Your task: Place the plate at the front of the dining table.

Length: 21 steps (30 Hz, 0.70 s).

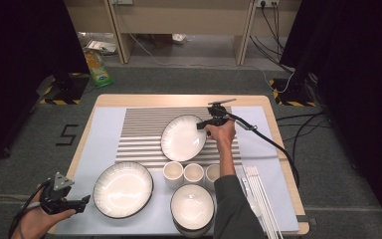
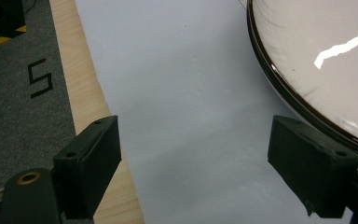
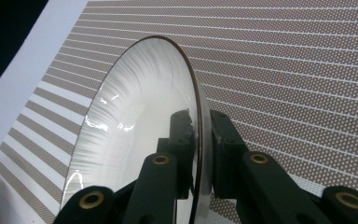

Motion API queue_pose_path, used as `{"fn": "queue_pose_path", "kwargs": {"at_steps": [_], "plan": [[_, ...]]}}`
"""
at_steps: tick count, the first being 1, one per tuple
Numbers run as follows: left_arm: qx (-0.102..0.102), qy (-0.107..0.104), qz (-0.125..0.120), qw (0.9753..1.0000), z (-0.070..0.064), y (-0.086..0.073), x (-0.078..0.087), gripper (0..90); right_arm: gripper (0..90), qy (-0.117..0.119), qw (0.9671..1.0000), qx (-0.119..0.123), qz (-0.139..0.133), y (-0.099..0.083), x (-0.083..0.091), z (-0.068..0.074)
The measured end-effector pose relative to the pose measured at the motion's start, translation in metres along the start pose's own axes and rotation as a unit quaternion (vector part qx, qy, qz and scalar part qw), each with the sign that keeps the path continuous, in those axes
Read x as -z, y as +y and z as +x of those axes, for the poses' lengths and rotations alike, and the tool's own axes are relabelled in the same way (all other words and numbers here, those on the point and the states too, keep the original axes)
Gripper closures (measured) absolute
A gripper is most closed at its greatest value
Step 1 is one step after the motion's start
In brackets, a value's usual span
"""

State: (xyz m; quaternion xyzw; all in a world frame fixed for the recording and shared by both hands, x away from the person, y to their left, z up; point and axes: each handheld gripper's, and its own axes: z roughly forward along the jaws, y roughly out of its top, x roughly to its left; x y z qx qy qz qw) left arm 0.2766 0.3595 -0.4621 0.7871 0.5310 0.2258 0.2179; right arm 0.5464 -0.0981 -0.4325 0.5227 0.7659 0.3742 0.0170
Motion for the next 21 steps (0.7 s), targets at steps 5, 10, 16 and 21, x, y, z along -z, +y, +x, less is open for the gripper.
{"fn": "queue_pose_path", "kwargs": {"at_steps": [5,10,16,21], "plan": [[0.001,-0.001,0.007,1.0000,0.001,-0.001,-0.004,16.6,79.9,-0.017,0.9998,0.010,0.006,-0.001,0.000,-0.001],[0.003,0.001,0.014,0.9999,0.003,-0.003,-0.007,16.6,79.0,-0.032,0.9993,0.012,0.011,-0.002,-0.002,-0.002],[0.001,0.000,0.022,0.9998,0.003,-0.005,-0.012,16.6,78.3,-0.045,0.9988,0.015,0.013,-0.003,-0.004,-0.003],[-0.004,-0.005,0.030,0.9995,0.002,-0.006,-0.017,16.6,78.5,-0.052,0.9985,0.012,0.010,-0.003,-0.005,-0.003]]}}
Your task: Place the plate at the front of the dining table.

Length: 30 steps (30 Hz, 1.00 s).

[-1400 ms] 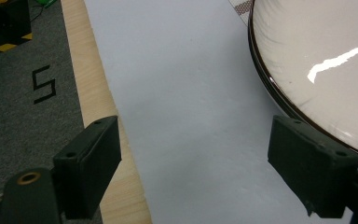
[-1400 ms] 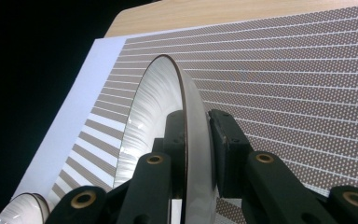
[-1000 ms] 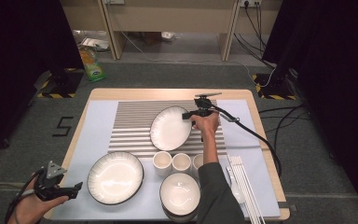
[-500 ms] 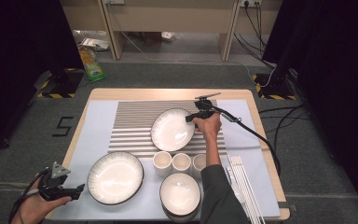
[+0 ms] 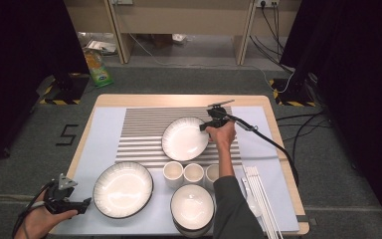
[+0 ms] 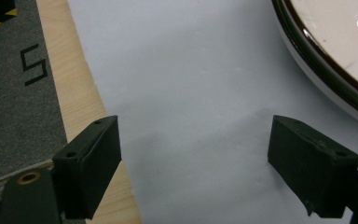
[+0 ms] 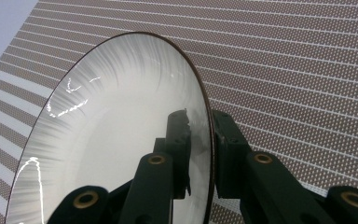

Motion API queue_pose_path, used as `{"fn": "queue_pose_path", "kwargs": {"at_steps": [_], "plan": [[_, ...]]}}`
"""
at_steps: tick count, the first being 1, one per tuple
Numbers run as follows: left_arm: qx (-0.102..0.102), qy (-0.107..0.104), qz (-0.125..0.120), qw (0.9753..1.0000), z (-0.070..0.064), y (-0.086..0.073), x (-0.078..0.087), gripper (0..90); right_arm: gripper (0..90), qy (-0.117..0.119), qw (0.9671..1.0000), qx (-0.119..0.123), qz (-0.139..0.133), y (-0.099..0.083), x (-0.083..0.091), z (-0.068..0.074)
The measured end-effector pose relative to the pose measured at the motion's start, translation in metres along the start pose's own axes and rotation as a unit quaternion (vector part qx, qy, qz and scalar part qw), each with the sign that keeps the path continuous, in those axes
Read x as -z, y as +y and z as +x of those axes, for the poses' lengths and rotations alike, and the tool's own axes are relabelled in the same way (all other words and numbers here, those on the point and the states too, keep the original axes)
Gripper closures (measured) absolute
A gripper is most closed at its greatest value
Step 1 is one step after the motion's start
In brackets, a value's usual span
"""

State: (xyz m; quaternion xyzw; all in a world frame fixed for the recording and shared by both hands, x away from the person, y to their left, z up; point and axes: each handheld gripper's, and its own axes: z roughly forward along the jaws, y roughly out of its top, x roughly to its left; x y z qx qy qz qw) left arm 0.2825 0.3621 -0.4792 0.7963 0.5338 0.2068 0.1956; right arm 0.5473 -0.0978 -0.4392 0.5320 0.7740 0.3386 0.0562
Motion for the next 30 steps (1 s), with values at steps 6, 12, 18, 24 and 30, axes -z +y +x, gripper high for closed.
{"fn": "queue_pose_path", "kwargs": {"at_steps": [6,12,18,24,30], "plan": [[0.001,0.001,-0.001,1.0000,0.000,0.000,-0.001,16.1,78.5,-0.003,1.0000,-0.006,0.001,-0.002,-0.003,-0.003],[-0.002,0.005,0.001,1.0000,-0.001,0.000,-0.001,15.6,77.4,-0.008,0.9999,-0.012,0.003,-0.006,-0.008,-0.008],[0.000,0.005,0.001,1.0000,-0.001,0.000,-0.001,15.2,77.5,-0.015,0.9998,-0.011,0.004,-0.006,-0.009,-0.009],[0.000,0.006,0.001,1.0000,-0.001,0.000,-0.001,15.1,76.8,-0.025,0.9996,-0.009,0.006,-0.007,-0.011,-0.009],[-0.001,0.006,0.002,1.0000,-0.001,0.000,-0.001,15.1,76.7,-0.033,0.9994,-0.006,0.008,-0.008,-0.012,-0.009]]}}
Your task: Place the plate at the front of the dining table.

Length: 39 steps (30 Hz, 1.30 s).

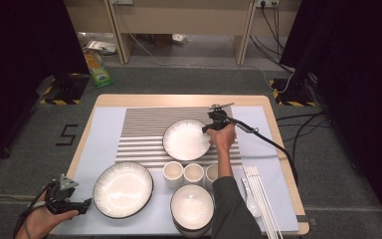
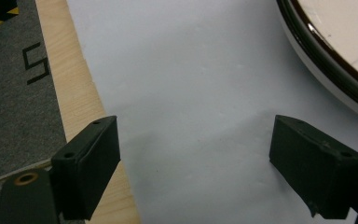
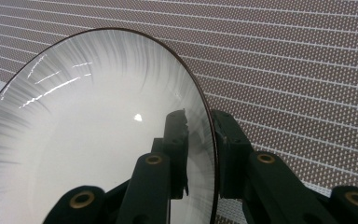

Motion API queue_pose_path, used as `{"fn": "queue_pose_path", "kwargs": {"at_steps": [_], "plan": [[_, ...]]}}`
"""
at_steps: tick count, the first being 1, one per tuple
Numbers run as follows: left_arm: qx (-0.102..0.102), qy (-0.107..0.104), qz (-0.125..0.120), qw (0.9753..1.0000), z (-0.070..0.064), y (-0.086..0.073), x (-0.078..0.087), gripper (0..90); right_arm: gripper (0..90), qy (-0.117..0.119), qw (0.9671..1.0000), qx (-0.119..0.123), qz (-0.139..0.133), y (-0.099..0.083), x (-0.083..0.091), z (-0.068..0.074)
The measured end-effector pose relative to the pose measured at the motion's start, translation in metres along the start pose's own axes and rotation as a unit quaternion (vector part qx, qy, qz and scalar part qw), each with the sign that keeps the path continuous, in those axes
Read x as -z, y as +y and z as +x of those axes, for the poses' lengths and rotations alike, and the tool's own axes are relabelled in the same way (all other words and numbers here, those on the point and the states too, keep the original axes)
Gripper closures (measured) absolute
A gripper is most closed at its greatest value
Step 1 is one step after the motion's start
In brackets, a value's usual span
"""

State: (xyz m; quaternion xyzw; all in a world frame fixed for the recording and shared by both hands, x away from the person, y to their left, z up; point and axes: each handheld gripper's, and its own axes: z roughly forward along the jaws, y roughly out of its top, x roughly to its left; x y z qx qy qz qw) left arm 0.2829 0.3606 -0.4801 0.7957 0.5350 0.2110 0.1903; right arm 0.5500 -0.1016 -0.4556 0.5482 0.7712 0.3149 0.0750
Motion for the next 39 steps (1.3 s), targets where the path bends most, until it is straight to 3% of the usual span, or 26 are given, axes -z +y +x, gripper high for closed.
{"fn": "queue_pose_path", "kwargs": {"at_steps": [9,14,20,25,33,37,39], "plan": [[0.000,0.001,-0.001,1.0000,0.000,0.000,0.000,15.1,73.4,-0.011,0.9999,0.002,0.005,-0.004,-0.002,-0.002],[0.000,0.003,0.000,1.0000,-0.001,0.000,0.000,14.9,72.5,-0.002,0.9999,0.003,-0.012,-0.003,0.008,-0.004],[-0.001,0.007,-0.001,1.0000,-0.002,0.000,0.000,14.6,71.7,0.000,0.9996,0.021,-0.021,-0.005,0.019,-0.004],[0.002,0.012,0.002,0.9999,-0.003,0.000,0.000,13.9,71.4,0.030,0.9980,0.033,-0.045,-0.008,0.039,-0.002],[0.006,0.013,0.003,0.9999,-0.002,0.000,-0.001,12.7,68.0,0.031,0.9958,0.058,-0.063,-0.018,0.066,-0.008],[0.006,0.016,0.002,0.9998,-0.003,0.000,-0.001,12.4,62.6,0.035,0.9946,0.071,-0.067,-0.027,0.078,-0.008],[0.006,0.018,0.004,0.9998,-0.003,0.000,-0.001,11.9,59.4,0.027,0.9934,0.086,-0.071,-0.034,0.089,-0.010]]}}
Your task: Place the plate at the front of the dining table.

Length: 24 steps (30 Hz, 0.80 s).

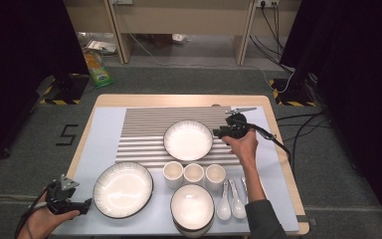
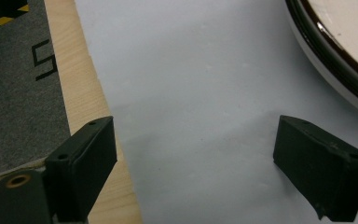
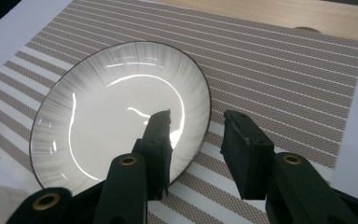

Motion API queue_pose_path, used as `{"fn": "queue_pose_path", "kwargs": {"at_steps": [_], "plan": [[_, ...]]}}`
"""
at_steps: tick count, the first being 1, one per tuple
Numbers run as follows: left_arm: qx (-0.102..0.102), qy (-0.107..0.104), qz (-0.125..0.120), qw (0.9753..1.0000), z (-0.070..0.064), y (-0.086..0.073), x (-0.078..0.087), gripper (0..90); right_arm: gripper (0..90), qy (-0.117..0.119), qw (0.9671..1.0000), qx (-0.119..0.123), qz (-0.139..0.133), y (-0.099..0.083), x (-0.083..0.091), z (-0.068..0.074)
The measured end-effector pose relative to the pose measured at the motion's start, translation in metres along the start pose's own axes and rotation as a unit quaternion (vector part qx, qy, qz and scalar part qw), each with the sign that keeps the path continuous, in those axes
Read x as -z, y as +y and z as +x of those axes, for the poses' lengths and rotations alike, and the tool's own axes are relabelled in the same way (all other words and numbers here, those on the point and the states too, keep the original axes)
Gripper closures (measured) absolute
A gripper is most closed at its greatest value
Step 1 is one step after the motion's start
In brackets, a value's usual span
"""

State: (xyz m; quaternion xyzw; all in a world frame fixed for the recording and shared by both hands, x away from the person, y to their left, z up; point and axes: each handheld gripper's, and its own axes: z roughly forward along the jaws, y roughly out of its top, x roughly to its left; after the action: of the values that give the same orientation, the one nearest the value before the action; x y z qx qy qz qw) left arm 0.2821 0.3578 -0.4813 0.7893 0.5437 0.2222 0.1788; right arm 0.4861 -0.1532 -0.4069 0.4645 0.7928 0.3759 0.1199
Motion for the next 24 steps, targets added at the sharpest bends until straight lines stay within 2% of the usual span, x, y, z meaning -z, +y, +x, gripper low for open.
{"fn": "queue_pose_path", "kwargs": {"at_steps": [3,4,10,14,15,17,20,24], "plan": [[0.002,0.000,-0.002,1.0000,0.000,0.000,0.000,11.9,56.0,-0.003,1.0000,0.009,0.001,-0.003,0.005,0.000],[0.004,0.000,-0.003,1.0000,0.000,0.000,-0.001,11.9,52.6,-0.007,0.9999,0.012,0.000,-0.006,0.013,0.002],[0.005,0.001,-0.003,1.0000,0.000,-0.001,-0.001,11.5,44.6,-0.009,0.9995,0.023,-0.018,-0.019,0.028,0.008],[0.004,0.002,-0.002,1.0000,0.000,-0.001,0.000,11.5,41.1,-0.019,0.9991,0.035,-0.012,-0.027,0.033,0.013],[0.005,0.001,-0.003,1.0000,0.000,-0.001,-0.001,11.5,37.8,-0.019,0.9989,0.041,-0.011,-0.032,0.036,0.017],[0.006,0.001,-0.003,1.0000,0.000,-0.001,-0.001,11.5,35.6,-0.019,0.9988,0.043,-0.012,-0.035,0.038,0.019],[0.007,0.000,-0.003,1.0000,0.000,-0.001,-0.001,11.5,27.3,-0.011,0.9989,0.040,-0.021,-0.043,0.044,0.024],[0.007,0.001,-0.003,1.0000,0.000,-0.001,-0.001,11.5,22.7,-0.008,0.9987,0.045,-0.024,-0.049,0.049,0.027]]}}
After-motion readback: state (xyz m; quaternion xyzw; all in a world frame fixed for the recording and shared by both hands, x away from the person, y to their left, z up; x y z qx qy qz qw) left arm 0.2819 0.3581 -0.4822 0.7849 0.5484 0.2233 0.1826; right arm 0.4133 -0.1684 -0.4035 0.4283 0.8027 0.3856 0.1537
